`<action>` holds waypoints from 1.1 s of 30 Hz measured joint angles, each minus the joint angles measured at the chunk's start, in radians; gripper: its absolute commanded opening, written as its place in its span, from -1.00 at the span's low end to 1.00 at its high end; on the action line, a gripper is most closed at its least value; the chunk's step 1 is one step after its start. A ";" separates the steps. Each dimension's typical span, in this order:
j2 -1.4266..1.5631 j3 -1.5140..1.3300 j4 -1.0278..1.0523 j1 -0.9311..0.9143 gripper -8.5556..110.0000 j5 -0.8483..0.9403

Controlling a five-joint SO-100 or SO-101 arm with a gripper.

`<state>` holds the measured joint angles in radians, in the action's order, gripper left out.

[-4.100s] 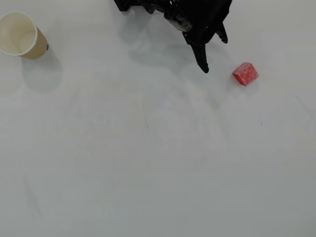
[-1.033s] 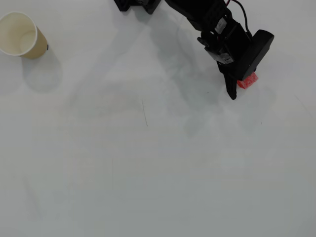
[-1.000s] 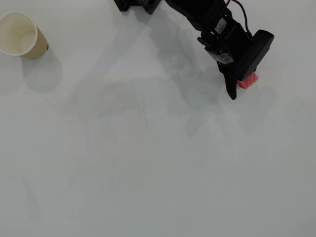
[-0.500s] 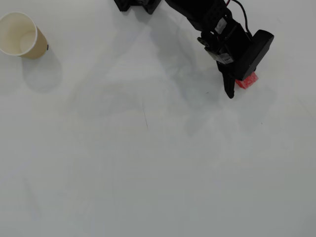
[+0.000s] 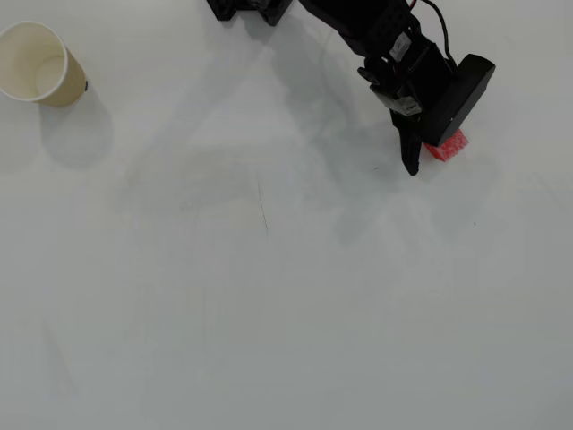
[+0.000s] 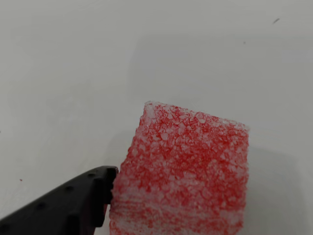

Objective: Pick up the cube and drop it in the cup.

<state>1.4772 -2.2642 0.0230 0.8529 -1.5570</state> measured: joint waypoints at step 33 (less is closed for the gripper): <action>0.011 0.000 0.000 -0.023 -0.76 -0.018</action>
<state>1.4880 -2.2642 0.0230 0.8299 -1.5754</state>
